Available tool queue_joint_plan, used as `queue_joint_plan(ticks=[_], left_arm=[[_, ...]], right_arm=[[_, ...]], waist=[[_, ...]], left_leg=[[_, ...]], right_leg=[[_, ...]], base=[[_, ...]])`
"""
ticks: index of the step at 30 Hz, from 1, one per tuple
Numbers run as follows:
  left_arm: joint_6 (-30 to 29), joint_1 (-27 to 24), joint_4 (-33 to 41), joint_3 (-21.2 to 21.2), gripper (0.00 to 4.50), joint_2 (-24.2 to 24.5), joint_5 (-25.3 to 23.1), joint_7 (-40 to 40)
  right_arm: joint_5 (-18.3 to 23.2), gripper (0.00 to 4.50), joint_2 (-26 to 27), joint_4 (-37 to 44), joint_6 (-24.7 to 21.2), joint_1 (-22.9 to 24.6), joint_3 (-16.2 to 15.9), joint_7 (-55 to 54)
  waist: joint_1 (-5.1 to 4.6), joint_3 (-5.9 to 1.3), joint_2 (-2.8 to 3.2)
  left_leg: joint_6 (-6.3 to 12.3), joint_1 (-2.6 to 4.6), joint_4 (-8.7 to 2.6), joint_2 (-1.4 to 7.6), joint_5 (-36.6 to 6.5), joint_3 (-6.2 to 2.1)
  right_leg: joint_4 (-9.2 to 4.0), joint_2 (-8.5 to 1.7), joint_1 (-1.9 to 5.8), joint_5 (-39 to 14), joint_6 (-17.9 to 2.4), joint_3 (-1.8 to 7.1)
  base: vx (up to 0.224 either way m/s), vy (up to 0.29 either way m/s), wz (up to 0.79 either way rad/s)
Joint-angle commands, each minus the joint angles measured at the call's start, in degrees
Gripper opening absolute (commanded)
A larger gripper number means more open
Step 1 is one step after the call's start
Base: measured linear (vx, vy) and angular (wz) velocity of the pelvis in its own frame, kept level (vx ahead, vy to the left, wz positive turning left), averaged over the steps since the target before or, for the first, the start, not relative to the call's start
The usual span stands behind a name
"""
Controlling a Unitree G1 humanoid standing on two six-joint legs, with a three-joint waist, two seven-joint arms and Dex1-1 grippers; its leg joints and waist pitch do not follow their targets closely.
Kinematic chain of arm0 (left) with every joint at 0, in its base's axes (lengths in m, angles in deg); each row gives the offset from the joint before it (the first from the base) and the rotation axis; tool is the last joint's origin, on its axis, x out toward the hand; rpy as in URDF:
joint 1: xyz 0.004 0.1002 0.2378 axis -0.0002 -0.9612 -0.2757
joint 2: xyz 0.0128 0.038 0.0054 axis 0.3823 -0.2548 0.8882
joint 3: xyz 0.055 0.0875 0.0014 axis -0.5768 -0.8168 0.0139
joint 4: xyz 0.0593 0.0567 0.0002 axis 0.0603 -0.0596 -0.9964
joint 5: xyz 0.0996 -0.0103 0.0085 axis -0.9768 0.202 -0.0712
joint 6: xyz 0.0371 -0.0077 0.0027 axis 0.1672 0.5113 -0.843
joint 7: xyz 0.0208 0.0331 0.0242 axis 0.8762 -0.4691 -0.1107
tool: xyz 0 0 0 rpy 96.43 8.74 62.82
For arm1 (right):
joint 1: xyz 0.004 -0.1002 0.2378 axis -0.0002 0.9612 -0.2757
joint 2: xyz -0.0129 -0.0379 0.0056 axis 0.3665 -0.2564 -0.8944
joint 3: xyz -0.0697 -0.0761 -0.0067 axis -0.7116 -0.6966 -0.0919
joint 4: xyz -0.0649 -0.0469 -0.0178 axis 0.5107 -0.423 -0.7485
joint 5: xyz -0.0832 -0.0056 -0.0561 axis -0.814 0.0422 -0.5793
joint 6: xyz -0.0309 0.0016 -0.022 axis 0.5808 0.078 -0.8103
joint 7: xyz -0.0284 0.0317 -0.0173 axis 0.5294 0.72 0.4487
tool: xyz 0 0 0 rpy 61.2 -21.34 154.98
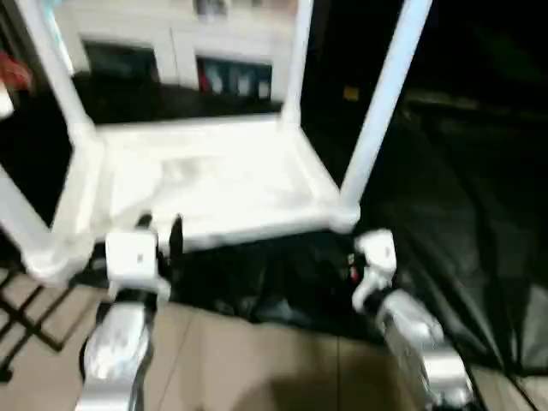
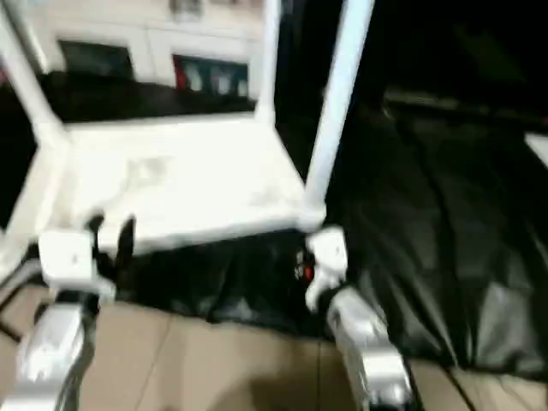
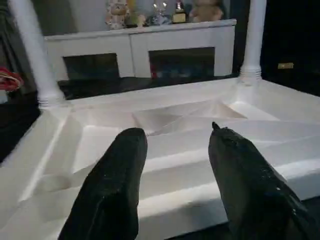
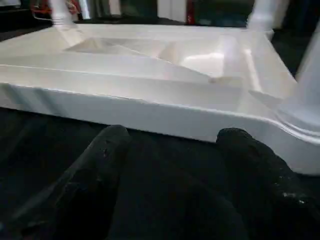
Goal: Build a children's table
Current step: Rotate leg to tighten, then rotate table base
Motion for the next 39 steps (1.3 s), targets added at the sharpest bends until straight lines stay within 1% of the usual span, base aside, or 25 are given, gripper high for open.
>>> queue_joint_plan(ticks=[1, 2, 3, 4, 5, 6, 8, 9, 10, 11, 12, 13, 14, 15, 16, 17, 18, 19, 20, 21, 22, 24, 26, 33, 39], left_arm=[[-0.61, 0.18, -0.2, 0.12, 2.37, 1.04, -0.39, -0.51], [-0.4, 0.34, -0.41, 0.05, 2.37, 1.31, -0.78, -0.85], [-0.32, 0.49, -0.6, 0.07, 2.37, 1.47, -0.83, -1.06], [-0.24, 0.78, -1.0, 0.01, 2.37, 1.97, -0.82, -1.28], [-0.25, 1.0, -1.3, -0.12, 2.37, 2.32, -0.67, -1.42], [-0.53, 1.16, -1.54, -0.22, 2.37, 2.53, -0.14, -1.93], [-0.54, 1.23, -1.76, -0.44, 2.37, 2.7, 0.48, -2.75], [-0.39, 1.23, -1.86, -0.56, 2.37, 2.79, 0.72, -3.12], [-0.15, 1.28, -1.92, -0.76, 2.37, 2.88, 0.89, -3.58], [0.0, 1.32, -1.94, -0.89, 2.37, 2.93, 0.97, -3.88], [-0.22, 1.44, -2.13, -1.36, 2.37, 3.05, 1.5, -4.63], [-0.81, 1.53, -2.37, -1.45, 2.37, 3.05, 1.75, -4.87], [-1.8, 1.71, -2.81, -1.62, 2.39, 3.11, 2.22, -5.22], [-1.96, 1.89, -3.07, -1.71, 2.41, 3.11, 2.42, -5.32], [-2.12, 2.07, -3.31, -1.79, 2.41, 2.99, 2.87, -5.5], [-2.3, 2.19, -3.53, -1.87, 2.41, 2.97, 2.83, -5.44], [-2.2, 2.29, -3.82, -1.94, 2.41, 3.1, 2.14, -5.09], [-2.26, 2.41, -4.41, -1.85, 2.41, 3.18, 1.26, -4.47], [-2.5, 2.44, -4.64, -1.6, 2.41, 2.96, 1.48, -4.39], [-2.61, 2.32, -4.56, -0.48, 2.41, 2.28, 2.49, -3.8], [-2.79, 2.25, -4.41, 0.11, 2.74, 2.06, 2.74, -3.3], [-3.14, 2.11, -4.18, 1.32, 2.74, 1.7, 2.83, -2.05], [-3.25, 1.96, -3.97, 1.82, 2.95, 1.58, 3.09, -1.72], [-1.53, 1.4, -3.06, 4.21, 3.6, -0.12, 1.66, 3.48], [1.97, 0.55, -0.88, 8.71, 4.06, -2.15, -2.66, 12.25]], right_arm=[[0.14, 3.16, 0.35, 0.23, 0.43, -0.16, -0.07, -0.3], [0.32, 3.16, 0.46, 0.06, 0.52, -0.19, 0.05, -0.51], [0.35, 3.16, 0.5, -0.02, 0.6, -0.24, 0.16, -0.68], [0.41, 3.16, 0.64, -0.19, 0.62, -0.32, 0.42, -0.94], [0.46, 3.16, 0.7, -0.36, 0.59, -0.4, 0.62, -1.05], [0.44, 3.16, 0.66, -0.51, 0.53, -0.51, 0.74, -1.09], [-0.39, 3.16, 0.33, -1.02, 0.12, -0.96, 0.6, -1.73], [-1.0, 3.16, 0.14, -1.32, -0.19, -1.22, 0.48, -2.23], [-1.3, 3.16, -0.05, -1.68, -0.24, -1.55, 0.45, -2.34], [-1.43, 3.16, -0.15, -1.9, -0.22, -1.75, 0.45, -2.35], [-1.91, 3.16, -0.29, -3.45, 0.36, -2.91, 0.87, -3.05], [-1.59, 3.16, -0.26, -3.89, 0.55, -3.3, 1.07, -2.79], [-1.04, 3.34, -0.14, -4.58, 0.88, -3.93, 1.44, -2.25], [-0.96, 3.45, -0.17, -4.92, 0.93, -4.32, 1.55, -2.06], [-0.59, 3.52, -0.14, -5.47, 0.86, -4.91, 1.76, -1.76], [0.07, 3.55, -0.03, -5.95, 0.77, -5.52, 2.03, -1.25], [0.14, 3.64, -0.09, -6.33, 0.8, -6.01, 1.98, -1.17], [-0.08, 3.78, -0.23, -7.25, 1.03, -7.17, 1.75, -1.28], [-0.35, 3.89, -0.38, -7.76, 1.18, -7.79, 1.61, -1.56], [-0.98, 3.95, -0.51, -8.67, 1.45, -8.81, 1.55, -2.44], [-1.07, 4.09, -0.49, -8.97, 1.51, -9.11, 1.59, -2.64], [-1.24, 4.21, -0.41, -9.69, 1.71, -9.71, 1.67, -2.91], [-0.85, 4.39, -0.22, -9.87, 1.8, -9.86, 1.72, -2.33], [-0.8, 4.5, 0.37, -8.89, 1.46, -8.88, 1.3, -1.52], [-0.33, 4.5, 0.44, -9.12, 1.79, -8.54, 1.04, -1.03]], waist=[[-0.53, -1.12, -0.05], [-1.55, -1.31, 0.98], [-2.49, -1.85, 1.56], [-3.82, -1.69, 3.31], [-3.96, -1.84, 3.63], [-3.74, -1.21, 3.89], [-3.32, -0.64, 2.92], [-3.08, -0.7, 2.11], [-3.4, -0.83, 0.97], [-3.61, -0.37, 1.12], [-4.54, -0.71, 0.64], [-4.71, -0.84, 1.0], [-4.49, -0.82, 2.02], [-0.06, -1.23, 3.02], [-1.32, -1.38, 1.38], [-0.88, -2.08, -2.04], [-1.08, -1.4, -1.13], [-0.99, -1.75, -1.92], [-0.49, -3.17, -1.47], [-0.12, -3.58, -0.15], [-0.32, -3.28, 0.21], [-0.89, -3.21, 0.09], [-0.82, -3.5, -0.49], [-0.91, -3.83, -0.36], [-0.93, -3.58, -0.74]], left_leg=[[1.52, 0.11, -1.27, 2.74, -9.91, -3.47], [1.67, 1.6, -5.51, 2.7, -19.64, -2.76], [1.43, 2.63, -7.16, 3.41, -25.46, -2.52], [0.39, 1.18, -11.07, 5.6, -35.56, -2.95], [-1.07, -0.22, -12.98, 7.23, -39.28, -3.3], [-3.14, -1.03, -14.44, 7.27, -44.42, -2.62], [-5.06, -1.33, -15.5, 6.6, -49.46, -0.9], [-6.07, -0.29, -14.2, 5.28, -47.04, 0.14], [-6.07, 1.15, -12.47, 4.14, -44.19, 0.66], [-5.51, 5.16, -7.74, 2.15, -38.55, 0.83], [-4.05, 4.67, -7.3, 2.52, -34.37, 0.07], [-3.74, 3.02, -8.92, 3.21, -34.42, -0.37], [-3.92, 0.79, -11.73, 4.59, -37.31, -0.46], [-4.18, -4.22, -16.38, 5.83, -45.11, 2.27], [-3.51, -2.12, -16.53, 6.27, -42.02, 1.99], [-4.57, 2.05, -9.05, 3.46, -26.26, 0.63], [-3.59, 2.35, -5.16, 2.61, -19.0, 0.45], [-2.74, -0.62, -4.93, 3.41, -7.3, -0.75], [-4.36, -2.66, -8.42, 4.42, -1.19, -0.72], [-4.77, -2.19, -9.14, 4.72, -1.41, -0.35], [-4.59, -1.88, -9.62, 5.09, -6.87, 0.1], [-6.18, -2.5, -10.1, 4.98, -14.52, 0.17], [-5.4, -2.26, -9.86, 4.97, -13.55, 0.42], [-2.58, -2.5, -9.33, 5.17, -4.8, 0.9], [-2.04, -2.17, -9.4, 5.34, -7.2, 1.22]], right_leg=[[-11.63, -11.87, 1.58, -58.45, -4.62, 5.42], [-8.96, -5.39, -0.21, -52.03, -4.05, 1.08], [-7.23, -2.59, -0.83, -42.91, -4.58, -0.38], [-4.03, -0.14, 0.58, -25.53, -6.02, -2.17], [-0.69, -0.31, 2.25, -11.55, -6.71, -2.5], [-0.06, -0.56, 2.71, -7.94, -5.64, -2.41], [0.51, -0.77, 3.53, -15.92, -3.29, -1.93], [-1.76, -1.25, 2.61, -25.82, -2.01, -0.85], [-4.38, -1.51, 1.33, -33.09, -0.54, -0.85], [-10.08, -3.23, -2.43, -47.04, 1.98, -1.59], [-11.5, -4.17, -0.09, -47.38, 3.35, -3.65], [-10.85, -3.57, 2.18, -43.67, 4.07, -4.97], [-8.2, -2.46, 4.89, -36.58, 3.74, -5.98], [3.5, -0.96, 7.45, -7.31, -0.4, -4.09], [4.25, -1.39, 6.19, -11.87, 0.33, -1.39], [-5.23, -6.11, 1.16, -39.21, 3.32, 2.21], [-8.56, -8.99, -0.52, -52.49, 2.73, 3.28], [-8.9, -10.23, 2.07, -58.15, 1.97, 3.51], [-5.76, -6.95, 4.04, -41.23, 0.18, 1.68], [-4.42, -4.79, 3.38, -26.01, -1.75, 0.91], [-4.18, -4.36, 2.71, -19.72, -4.29, 1.1], [-4.13, -3.93, 3.11, -20.47, -5.45, 0.99], [-4.19, -3.73, 2.98, -16.75, -5.57, 1.21], [-2.96, -3.39, 3.7, -2.86, -7.92, 1.15], [-3.51, -3.46, 3.55, -6.43, -7.42, 1.4]], base=[[-0.078, 0.124, -0.05], [-0.078, 0.149, 0.0], [-0.115, 0.14, 0.19], [-0.115, 0.14, 0.19], [-0.113, 0.136, 0.15], [-0.112, 0.116, 0.13], [-0.1, 0.084, 0.13], [0.0, 0.0, 0.0], [0.0, 0.0, 0.0], [0.0, 0.0, 0.0], [0.0, 0.0, 0.0], [0.0, 0.0, 0.0], [-0.058, -0.014, -0.16], [-0.069, -0.057, 0.05], [-0.069, -0.057, 0.05], [0.031, -0.154, 0.08], [0.056, -0.107, -0.02], [0.043, -0.138, -0.15], [0.032, -0.053, -0.25], [0.049, -0.087, -0.21], [0.062, -0.056, -0.08], [0.0, 0.0, 0.0], [0.0, 0.0, 0.0], [0.0, 0.0, 0.0], [0.0, 0.0, 0.0]])
